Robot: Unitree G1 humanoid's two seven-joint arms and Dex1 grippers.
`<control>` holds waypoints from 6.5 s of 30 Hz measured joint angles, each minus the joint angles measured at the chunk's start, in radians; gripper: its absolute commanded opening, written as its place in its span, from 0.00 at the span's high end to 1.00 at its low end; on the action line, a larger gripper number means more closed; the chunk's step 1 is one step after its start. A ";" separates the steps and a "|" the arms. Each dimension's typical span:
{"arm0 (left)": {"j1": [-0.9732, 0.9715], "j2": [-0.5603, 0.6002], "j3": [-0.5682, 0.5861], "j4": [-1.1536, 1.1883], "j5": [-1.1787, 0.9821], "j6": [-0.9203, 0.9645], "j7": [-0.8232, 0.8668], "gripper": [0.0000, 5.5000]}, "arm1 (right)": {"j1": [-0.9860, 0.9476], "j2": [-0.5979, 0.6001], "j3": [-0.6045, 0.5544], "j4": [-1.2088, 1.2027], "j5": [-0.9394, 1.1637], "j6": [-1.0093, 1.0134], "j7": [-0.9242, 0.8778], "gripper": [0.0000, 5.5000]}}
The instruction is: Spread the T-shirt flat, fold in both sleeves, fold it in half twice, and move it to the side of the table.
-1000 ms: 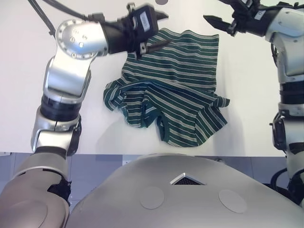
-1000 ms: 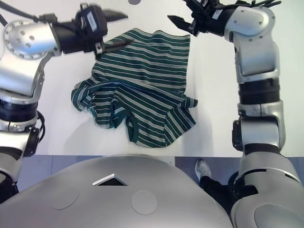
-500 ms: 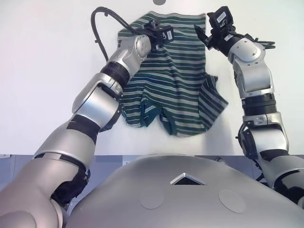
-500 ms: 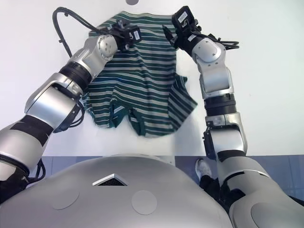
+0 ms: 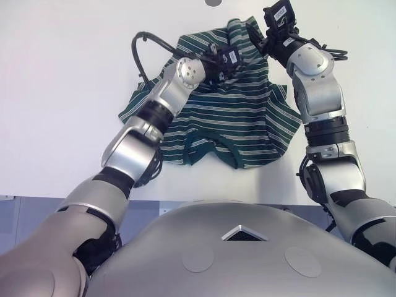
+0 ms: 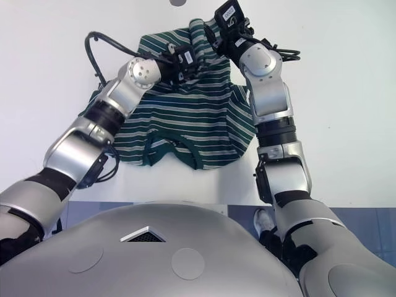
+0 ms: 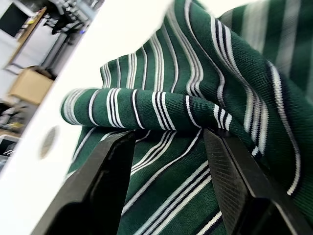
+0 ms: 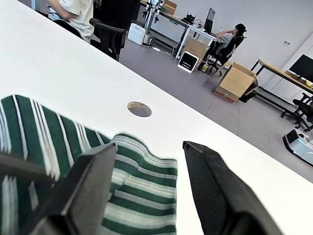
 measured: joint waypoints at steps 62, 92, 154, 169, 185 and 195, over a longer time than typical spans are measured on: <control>0.336 0.326 0.037 -0.393 0.329 -0.473 0.398 0.99 | 0.048 -0.052 -0.034 0.004 -0.098 -0.139 -0.076 0.54; -0.051 0.393 0.044 -0.227 0.114 -0.046 -0.380 0.56 | 0.047 -0.036 -0.028 0.047 -0.100 -0.183 -0.097 0.54; 0.366 0.380 0.045 -0.763 -0.146 -0.023 -0.336 1.00 | 0.052 -0.037 -0.032 0.113 -0.099 -0.212 -0.136 0.54; -0.068 0.227 0.306 0.020 -0.045 0.119 0.280 1.00 | 0.005 -0.033 -0.141 0.165 -0.090 -0.222 -0.245 0.54; -0.231 0.197 0.391 0.396 -0.037 -0.115 0.558 0.64 | 0.022 0.002 -0.123 0.132 -0.083 -0.228 -0.220 0.54; 0.110 0.168 0.460 -0.622 -0.339 -0.032 0.345 0.64 | 0.571 -0.417 0.012 -0.597 0.288 -0.047 0.559 0.54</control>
